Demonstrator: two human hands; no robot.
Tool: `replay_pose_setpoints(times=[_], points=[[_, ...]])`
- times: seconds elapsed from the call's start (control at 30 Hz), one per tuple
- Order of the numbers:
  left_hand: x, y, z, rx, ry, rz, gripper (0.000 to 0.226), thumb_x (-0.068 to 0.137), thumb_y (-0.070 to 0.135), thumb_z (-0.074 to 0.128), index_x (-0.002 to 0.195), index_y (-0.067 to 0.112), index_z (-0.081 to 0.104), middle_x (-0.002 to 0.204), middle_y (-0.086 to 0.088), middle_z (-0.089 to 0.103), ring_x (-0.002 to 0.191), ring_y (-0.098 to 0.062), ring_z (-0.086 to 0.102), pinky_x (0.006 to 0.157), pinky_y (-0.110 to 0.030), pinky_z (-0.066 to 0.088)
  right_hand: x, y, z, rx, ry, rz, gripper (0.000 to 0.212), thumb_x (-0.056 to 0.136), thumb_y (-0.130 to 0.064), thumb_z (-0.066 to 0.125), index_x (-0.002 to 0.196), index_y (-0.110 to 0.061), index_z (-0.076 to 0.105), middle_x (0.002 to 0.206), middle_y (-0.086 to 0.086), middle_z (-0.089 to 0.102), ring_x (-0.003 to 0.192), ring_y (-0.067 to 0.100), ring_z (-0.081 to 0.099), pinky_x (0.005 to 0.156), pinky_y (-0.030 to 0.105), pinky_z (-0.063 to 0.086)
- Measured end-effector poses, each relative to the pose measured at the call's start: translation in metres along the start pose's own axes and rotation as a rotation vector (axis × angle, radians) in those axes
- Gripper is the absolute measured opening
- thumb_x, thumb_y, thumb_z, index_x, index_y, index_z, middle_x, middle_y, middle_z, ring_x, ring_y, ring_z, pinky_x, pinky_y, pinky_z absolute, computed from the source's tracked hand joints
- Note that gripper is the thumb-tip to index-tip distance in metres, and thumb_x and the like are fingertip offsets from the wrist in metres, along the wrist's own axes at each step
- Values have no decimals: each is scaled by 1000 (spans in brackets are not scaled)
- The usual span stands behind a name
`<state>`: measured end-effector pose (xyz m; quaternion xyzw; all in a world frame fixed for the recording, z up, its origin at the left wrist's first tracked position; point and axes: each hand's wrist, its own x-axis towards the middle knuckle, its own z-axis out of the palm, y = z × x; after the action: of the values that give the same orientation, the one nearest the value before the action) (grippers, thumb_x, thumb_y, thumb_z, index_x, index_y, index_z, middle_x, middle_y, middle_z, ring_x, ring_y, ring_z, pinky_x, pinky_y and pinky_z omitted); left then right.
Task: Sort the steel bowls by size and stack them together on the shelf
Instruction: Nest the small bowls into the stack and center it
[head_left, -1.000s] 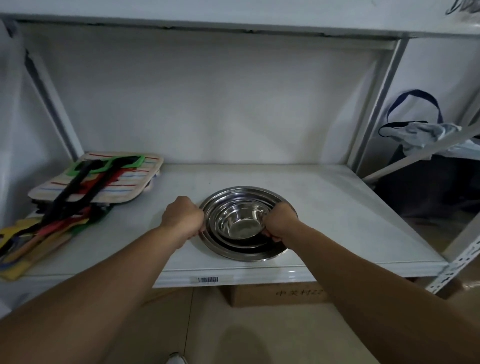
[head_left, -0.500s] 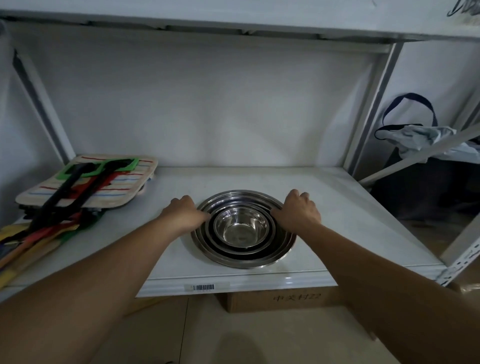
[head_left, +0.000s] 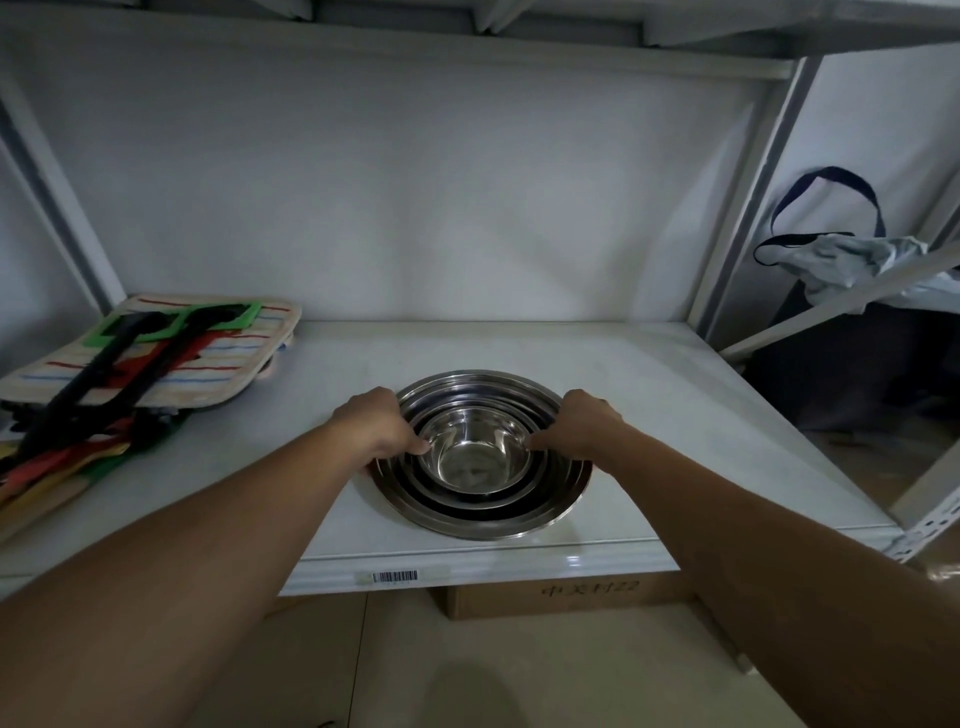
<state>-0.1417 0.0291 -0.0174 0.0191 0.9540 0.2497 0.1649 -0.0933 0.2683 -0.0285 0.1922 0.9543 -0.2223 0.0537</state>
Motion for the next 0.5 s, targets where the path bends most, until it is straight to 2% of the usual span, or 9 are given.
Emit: replay_pose_setpoints(times=[0.1, 0.2, 0.27, 0.4, 0.5], points=[[3, -1, 5, 94, 50, 11, 49, 78, 42, 87, 103, 8, 62, 101, -9, 70, 90, -27, 65, 75, -33, 53, 3, -3, 7, -65, 33, -14, 45, 80, -45, 81, 75, -19, 45, 74, 1, 56, 67, 18, 58, 62, 32, 47], [7, 0, 9, 119, 85, 7, 46, 77, 44, 87, 92, 13, 57, 82, -3, 62, 84, -26, 64, 71, -32, 49, 3, -5, 10, -94, 42, -21, 40, 80, -43, 80, 84, -17, 49, 75, 0, 55, 76, 23, 61, 66, 34, 49], [8, 0, 10, 152, 90, 8, 45, 78, 45, 86, 89, 13, 56, 77, -2, 60, 82, -25, 64, 67, -31, 47, 4, -6, 10, -92, 32, -18, 39, 80, -42, 80, 83, -18, 49, 76, 1, 55, 80, 25, 63, 68, 35, 51], [9, 0, 9, 173, 78, 7, 45, 78, 45, 86, 93, 12, 58, 85, -5, 65, 85, -26, 66, 69, -32, 50, 4, -6, 11, -106, 36, -20, 39, 80, -44, 79, 91, -16, 52, 76, 1, 54, 86, 28, 63, 70, 36, 51], [10, -5, 9, 125, 74, 18, 48, 77, 44, 87, 102, 10, 64, 94, -7, 70, 91, -28, 69, 82, -36, 58, 2, -3, 8, -88, 11, -37, 38, 83, -45, 76, 91, -16, 52, 75, 1, 56, 79, 24, 62, 68, 33, 50]])
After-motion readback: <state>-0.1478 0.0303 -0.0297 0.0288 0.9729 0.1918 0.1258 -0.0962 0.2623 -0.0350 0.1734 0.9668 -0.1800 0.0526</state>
